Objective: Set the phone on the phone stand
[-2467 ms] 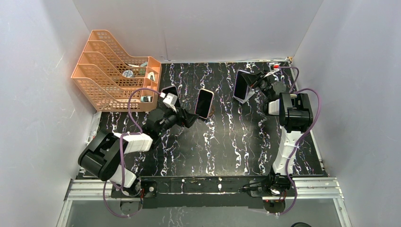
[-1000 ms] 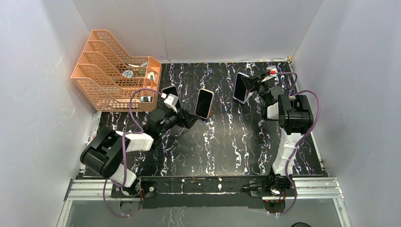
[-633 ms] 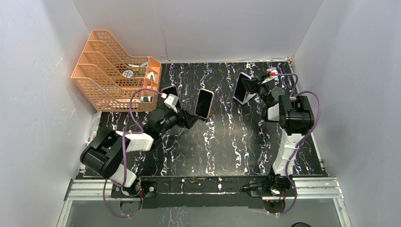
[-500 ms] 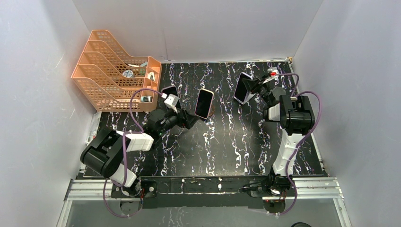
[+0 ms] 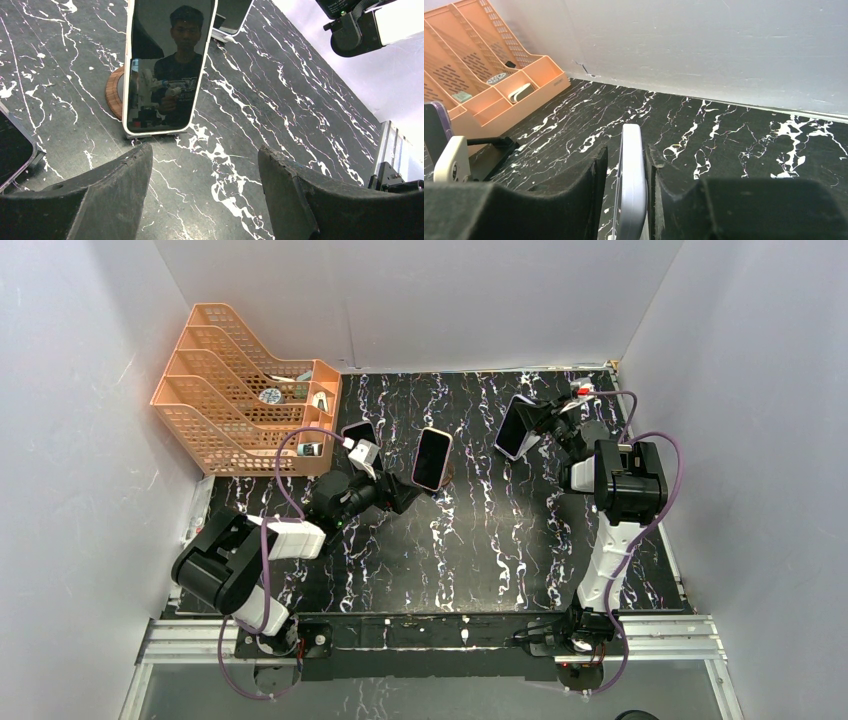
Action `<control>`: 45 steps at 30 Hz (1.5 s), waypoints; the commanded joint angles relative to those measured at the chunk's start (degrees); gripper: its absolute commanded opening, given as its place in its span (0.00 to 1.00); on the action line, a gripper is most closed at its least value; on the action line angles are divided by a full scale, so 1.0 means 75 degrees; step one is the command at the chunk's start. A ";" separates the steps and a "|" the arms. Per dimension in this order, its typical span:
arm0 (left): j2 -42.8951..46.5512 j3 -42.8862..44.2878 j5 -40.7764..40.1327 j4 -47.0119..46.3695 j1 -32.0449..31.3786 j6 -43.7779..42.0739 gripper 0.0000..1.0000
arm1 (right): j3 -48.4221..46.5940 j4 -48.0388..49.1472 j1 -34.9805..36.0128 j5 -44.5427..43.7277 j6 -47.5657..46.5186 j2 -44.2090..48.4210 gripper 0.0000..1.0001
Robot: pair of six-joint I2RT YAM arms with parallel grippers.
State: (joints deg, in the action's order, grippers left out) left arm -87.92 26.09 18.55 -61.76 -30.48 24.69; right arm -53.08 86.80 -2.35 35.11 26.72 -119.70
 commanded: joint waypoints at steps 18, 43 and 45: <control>0.0189 0.0216 0.0216 -0.0216 0.0044 0.0101 0.74 | 0.0023 0.2366 -0.0381 -0.0504 -0.0187 0.0780 0.98; 0.3841 0.2174 -0.2629 0.5286 0.0021 -0.0917 0.98 | 0.2324 -0.6524 -0.0025 -0.2483 0.0435 0.7789 0.99; 0.4133 0.2440 -0.3148 0.5979 0.0021 -0.1099 0.98 | 0.2734 -0.6856 0.0266 -0.2787 0.0428 0.8435 0.99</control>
State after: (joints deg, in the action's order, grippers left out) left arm -61.71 39.44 6.11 -31.79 -30.48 21.10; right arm -38.22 48.51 -3.57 18.92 30.04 -62.46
